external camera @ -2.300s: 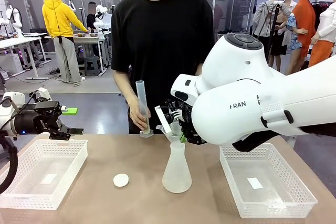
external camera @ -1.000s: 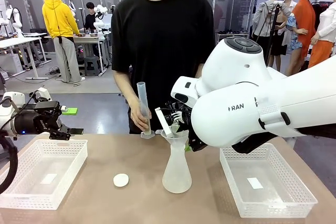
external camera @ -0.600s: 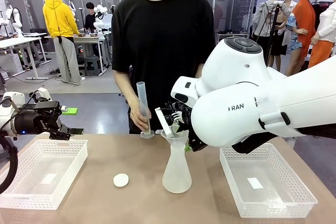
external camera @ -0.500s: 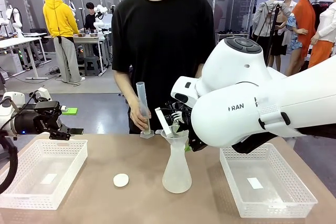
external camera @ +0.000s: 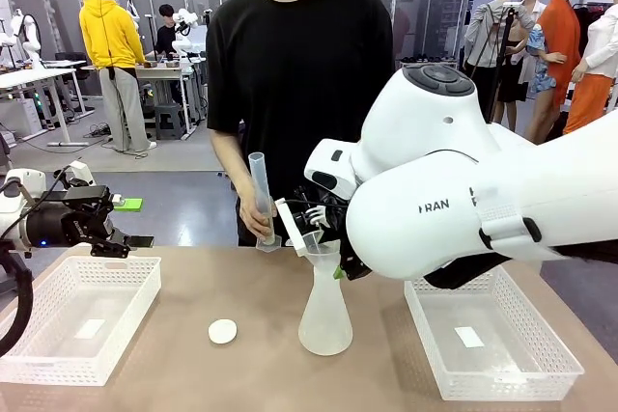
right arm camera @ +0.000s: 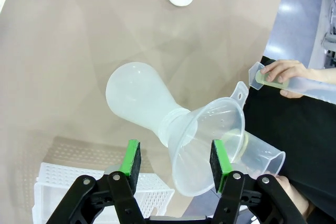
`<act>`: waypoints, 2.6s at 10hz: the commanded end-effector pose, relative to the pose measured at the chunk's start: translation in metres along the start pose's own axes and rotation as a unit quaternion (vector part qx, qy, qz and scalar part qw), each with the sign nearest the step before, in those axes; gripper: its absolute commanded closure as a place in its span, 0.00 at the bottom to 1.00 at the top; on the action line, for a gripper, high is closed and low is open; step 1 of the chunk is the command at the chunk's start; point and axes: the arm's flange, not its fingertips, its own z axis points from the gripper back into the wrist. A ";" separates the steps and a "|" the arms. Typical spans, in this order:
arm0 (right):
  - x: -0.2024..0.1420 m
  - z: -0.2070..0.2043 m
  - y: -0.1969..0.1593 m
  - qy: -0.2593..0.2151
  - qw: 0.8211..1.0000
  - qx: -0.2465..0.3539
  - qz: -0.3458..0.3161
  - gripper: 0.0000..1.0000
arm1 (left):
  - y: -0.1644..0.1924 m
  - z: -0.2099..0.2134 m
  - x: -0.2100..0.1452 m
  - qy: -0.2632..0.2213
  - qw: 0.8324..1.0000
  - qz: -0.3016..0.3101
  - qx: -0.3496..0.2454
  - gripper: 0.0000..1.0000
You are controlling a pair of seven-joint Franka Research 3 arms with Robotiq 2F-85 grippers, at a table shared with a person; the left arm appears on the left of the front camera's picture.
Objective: Prepare the solutions needed for the experiment.
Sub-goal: Once the solution is in the Big flask , pick up the Plastic Funnel and place it back into the right Organizing basket.
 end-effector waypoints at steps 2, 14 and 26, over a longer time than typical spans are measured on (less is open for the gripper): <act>0.003 0.024 0.000 0.017 0.998 0.004 -0.053 0.13 | 0.000 0.001 0.000 -0.002 1.000 -0.010 0.000 0.00; -0.133 0.074 0.074 -0.239 0.770 0.144 -0.574 0.13 | 0.000 0.001 0.000 -0.002 1.000 -0.010 0.000 0.00; -0.230 -0.036 0.178 -0.400 0.462 0.217 -0.762 0.13 | 0.000 0.001 0.000 -0.002 1.000 -0.010 0.000 0.00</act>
